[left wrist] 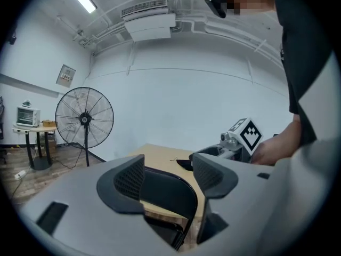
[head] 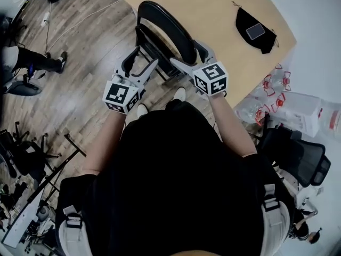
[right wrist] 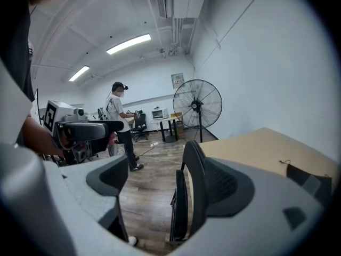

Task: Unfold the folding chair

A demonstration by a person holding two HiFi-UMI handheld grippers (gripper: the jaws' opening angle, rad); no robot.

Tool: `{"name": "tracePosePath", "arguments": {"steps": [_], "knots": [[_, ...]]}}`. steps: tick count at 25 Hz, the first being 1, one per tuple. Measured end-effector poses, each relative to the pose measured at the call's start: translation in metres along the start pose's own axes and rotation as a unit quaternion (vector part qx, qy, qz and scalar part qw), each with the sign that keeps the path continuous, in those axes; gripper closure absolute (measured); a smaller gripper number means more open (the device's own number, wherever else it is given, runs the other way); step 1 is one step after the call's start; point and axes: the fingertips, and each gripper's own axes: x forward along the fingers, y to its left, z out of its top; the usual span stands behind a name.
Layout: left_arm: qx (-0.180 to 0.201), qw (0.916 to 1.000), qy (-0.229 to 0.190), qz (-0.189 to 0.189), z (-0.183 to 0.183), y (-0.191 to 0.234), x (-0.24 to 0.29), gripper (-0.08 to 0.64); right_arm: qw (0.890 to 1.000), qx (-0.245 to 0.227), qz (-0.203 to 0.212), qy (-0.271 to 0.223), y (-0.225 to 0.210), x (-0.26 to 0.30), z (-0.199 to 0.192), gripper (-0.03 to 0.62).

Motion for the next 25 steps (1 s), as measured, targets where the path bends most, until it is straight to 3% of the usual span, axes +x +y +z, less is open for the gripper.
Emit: {"name": "tracePosePath", "arguments": {"steps": [12, 21, 25], "knots": [[-0.019, 0.9977, 0.019, 0.062, -0.028, -0.007, 0.063, 0.299, 0.989, -0.012, 0.018, 0.149, -0.094, 0.048, -0.077, 0.157], [-0.031, 0.9942, 0.025, 0.1, -0.036, 0.004, 0.067, 0.301, 0.979, -0.001, 0.052, 0.196, -0.102, 0.075, -0.105, 0.211], [-0.038, 0.9924, 0.025, 0.114, -0.039, 0.011, 0.065, 0.302, 0.973, 0.007, 0.048, 0.224, -0.106, 0.087, -0.114, 0.282]]}}
